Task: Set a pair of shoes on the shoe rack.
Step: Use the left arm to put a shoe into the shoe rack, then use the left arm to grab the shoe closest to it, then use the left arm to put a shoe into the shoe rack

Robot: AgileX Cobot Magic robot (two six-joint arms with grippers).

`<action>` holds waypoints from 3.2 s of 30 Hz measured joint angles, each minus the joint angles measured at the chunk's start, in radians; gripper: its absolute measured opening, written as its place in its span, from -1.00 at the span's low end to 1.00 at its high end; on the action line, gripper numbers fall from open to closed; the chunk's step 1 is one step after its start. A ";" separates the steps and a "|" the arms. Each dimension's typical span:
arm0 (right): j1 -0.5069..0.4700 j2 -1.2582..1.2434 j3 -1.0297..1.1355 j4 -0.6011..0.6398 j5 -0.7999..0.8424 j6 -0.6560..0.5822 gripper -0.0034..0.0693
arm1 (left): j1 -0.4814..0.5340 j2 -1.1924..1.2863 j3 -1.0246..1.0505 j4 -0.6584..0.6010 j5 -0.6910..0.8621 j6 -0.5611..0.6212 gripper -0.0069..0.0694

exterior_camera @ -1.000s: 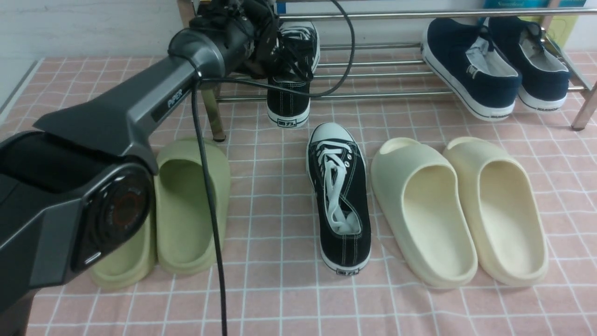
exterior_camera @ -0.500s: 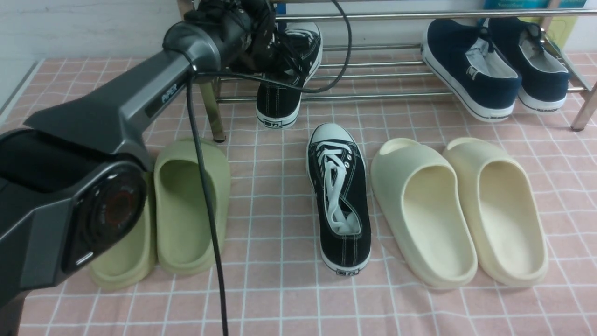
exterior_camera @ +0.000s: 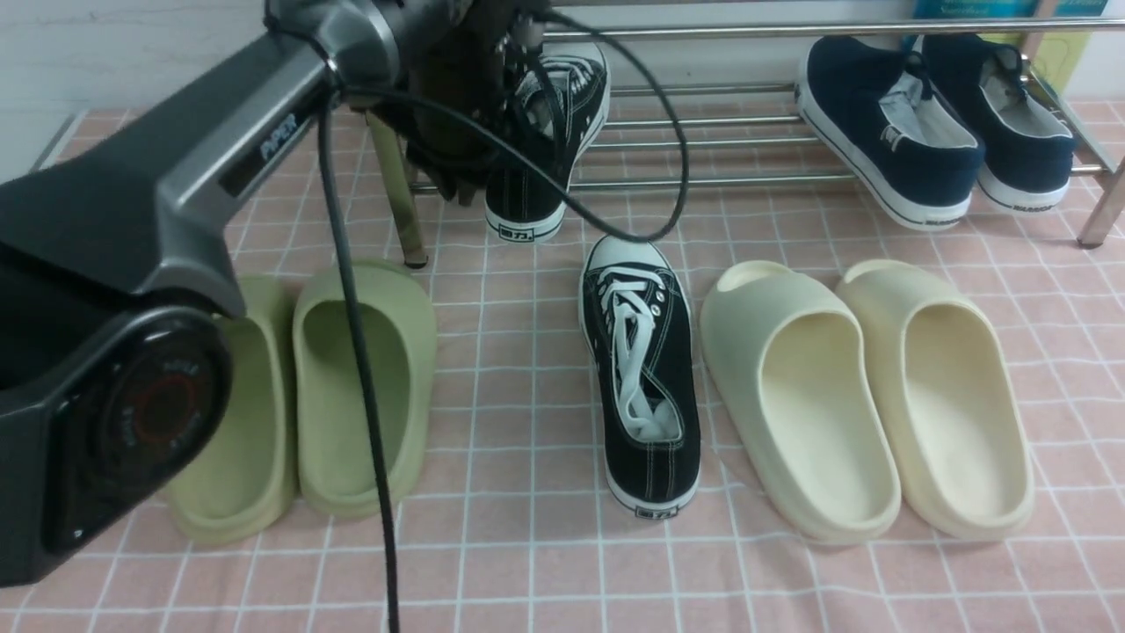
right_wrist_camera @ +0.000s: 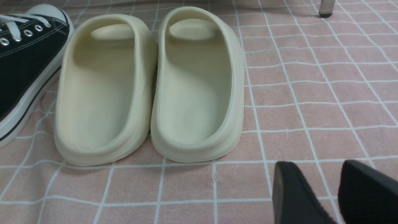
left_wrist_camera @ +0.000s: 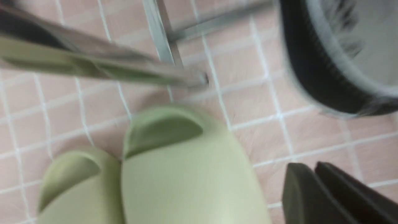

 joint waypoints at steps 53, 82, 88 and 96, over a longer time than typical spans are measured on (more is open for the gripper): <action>0.000 0.000 0.000 0.000 0.000 0.000 -0.25 | -0.151 -0.358 0.709 -0.412 -0.437 -0.046 -0.34; 0.000 0.000 0.000 0.000 0.000 0.000 -0.25 | -0.149 -0.262 0.571 -0.449 -0.501 -0.054 -0.73; 0.000 0.000 0.000 0.000 0.000 0.000 -0.25 | -0.149 -0.197 0.347 -0.440 -0.504 -0.054 -0.73; 0.000 0.000 0.000 0.000 0.000 0.000 -0.25 | -0.147 0.046 -0.025 -0.287 -0.350 -0.166 -0.73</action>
